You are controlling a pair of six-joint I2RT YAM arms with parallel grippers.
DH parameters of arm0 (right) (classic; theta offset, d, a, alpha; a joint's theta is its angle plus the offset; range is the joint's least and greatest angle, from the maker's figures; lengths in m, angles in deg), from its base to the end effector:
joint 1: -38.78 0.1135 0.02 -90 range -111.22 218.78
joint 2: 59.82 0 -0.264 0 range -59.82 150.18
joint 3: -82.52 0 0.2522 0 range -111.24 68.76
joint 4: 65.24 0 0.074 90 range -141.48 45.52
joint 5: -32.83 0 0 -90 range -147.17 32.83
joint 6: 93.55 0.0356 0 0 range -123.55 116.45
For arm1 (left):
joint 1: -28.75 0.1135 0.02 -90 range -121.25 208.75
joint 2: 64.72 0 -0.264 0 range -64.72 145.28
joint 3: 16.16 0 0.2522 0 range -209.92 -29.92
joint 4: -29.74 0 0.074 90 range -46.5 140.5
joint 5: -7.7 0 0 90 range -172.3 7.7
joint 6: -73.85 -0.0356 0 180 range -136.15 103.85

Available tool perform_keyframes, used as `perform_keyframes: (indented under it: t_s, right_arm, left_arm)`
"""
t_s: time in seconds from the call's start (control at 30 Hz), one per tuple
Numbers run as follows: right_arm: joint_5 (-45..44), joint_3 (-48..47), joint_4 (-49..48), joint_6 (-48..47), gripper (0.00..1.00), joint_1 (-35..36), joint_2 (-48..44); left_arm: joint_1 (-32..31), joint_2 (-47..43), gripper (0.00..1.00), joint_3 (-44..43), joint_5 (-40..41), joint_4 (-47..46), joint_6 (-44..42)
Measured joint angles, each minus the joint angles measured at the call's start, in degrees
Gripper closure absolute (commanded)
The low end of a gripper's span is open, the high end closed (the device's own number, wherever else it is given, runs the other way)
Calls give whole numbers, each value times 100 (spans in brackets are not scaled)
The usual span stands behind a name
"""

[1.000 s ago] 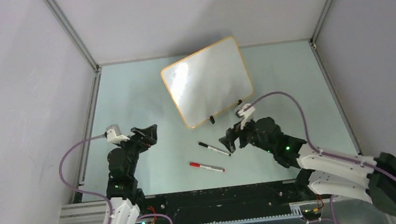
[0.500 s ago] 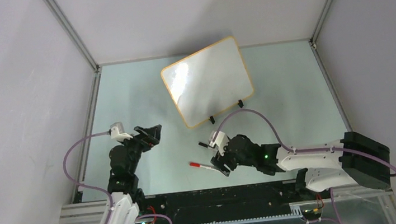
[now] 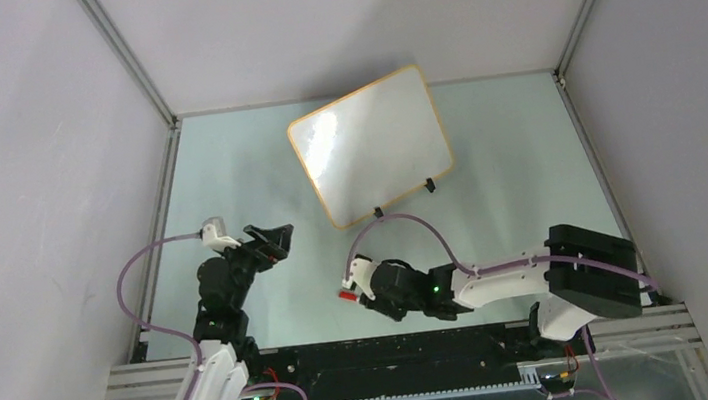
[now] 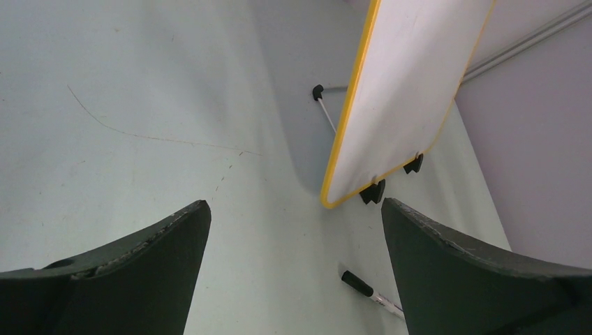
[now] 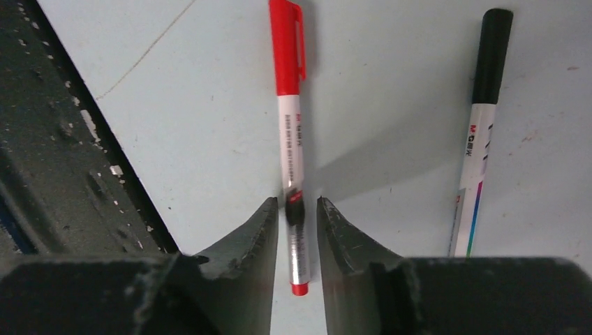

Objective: Write a sentence on the whiteboard
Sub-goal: Pick up the whiteboard marker from the center of the board.

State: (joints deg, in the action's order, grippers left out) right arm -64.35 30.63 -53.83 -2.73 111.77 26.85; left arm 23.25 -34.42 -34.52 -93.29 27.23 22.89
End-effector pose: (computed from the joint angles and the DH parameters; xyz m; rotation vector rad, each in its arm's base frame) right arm 0.0884 0.2736 0.1543 -1.3753 1.9907 0.4627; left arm 0.1450 -0.0208 0.1767 -0.3754 1.7500 -0.7318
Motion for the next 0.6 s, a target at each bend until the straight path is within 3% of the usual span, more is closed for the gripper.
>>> perform_keyframes:
  t_s: [0.07, 0.17, 0.4, 0.6]
  right_arm:
    - [-44, -70, 94, -13, 92, 15, 103]
    - [-164, -153, 201, 2, 99, 31, 116]
    - [-313, -138, 284, 4, 100, 28, -116]
    - [-354, 186, -37, 48, 100, 9, -699]
  left_arm:
    - [-2, -11, 2, 0, -2, 0, 0]
    - [-33, -37, 3, 0, 0, 2, 2]
    - [-225, -44, 5, -2, 7, 149, 118]
    - [-859, -44, 15, 2, 11, 387, 1147]
